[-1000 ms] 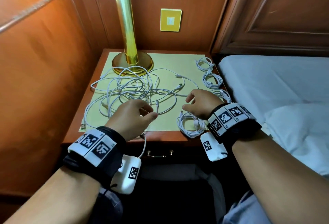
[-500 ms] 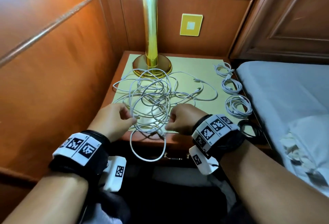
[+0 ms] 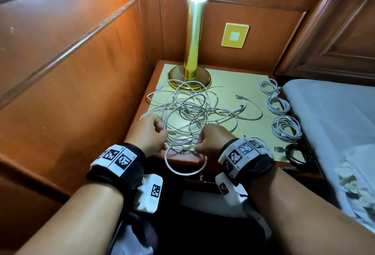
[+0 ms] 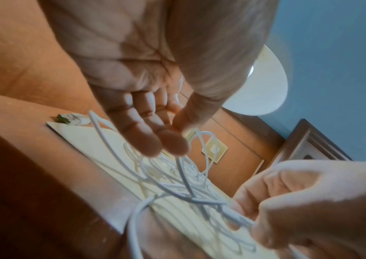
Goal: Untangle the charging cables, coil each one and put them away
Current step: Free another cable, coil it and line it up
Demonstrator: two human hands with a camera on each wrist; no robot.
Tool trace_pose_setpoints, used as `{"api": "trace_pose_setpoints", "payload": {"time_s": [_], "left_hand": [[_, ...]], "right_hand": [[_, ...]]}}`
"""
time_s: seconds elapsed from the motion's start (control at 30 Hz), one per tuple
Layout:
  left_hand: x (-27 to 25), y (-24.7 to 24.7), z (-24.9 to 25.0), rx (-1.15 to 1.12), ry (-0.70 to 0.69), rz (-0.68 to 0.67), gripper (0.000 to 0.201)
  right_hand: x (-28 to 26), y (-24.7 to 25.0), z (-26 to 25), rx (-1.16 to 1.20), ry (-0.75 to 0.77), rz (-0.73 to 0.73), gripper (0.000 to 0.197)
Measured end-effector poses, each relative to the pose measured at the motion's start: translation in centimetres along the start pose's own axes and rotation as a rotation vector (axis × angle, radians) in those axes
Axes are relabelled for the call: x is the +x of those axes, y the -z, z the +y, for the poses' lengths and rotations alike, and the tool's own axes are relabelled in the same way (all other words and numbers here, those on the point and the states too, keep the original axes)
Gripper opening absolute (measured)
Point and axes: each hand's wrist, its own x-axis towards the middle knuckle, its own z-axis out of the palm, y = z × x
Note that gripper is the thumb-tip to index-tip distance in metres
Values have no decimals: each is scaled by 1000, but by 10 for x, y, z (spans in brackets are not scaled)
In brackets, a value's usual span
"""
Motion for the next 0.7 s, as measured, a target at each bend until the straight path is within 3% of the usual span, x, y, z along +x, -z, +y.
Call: {"api": "trace_pose_setpoints", "payload": {"time_s": [0.13,0.23,0.33,0.5,0.7], "left_hand": [[4,6,2,-159,-22,119,16],[3,4,-2,-111,-77,9,11],[-1,1,-1,-76,-143,-100,20],[-6,-5,6,-407,-25,-187,30],[1,-8,17,-584,1,-85,20]], "right_hand": [[-12,24,6,122,-28,177,37],[-24,33,9,187,-21,295,25],[-30,37,8,269,58,424,13],[-38,35,-6,310,210,509,10],[-39,58,-1,283,297,587,11]]}}
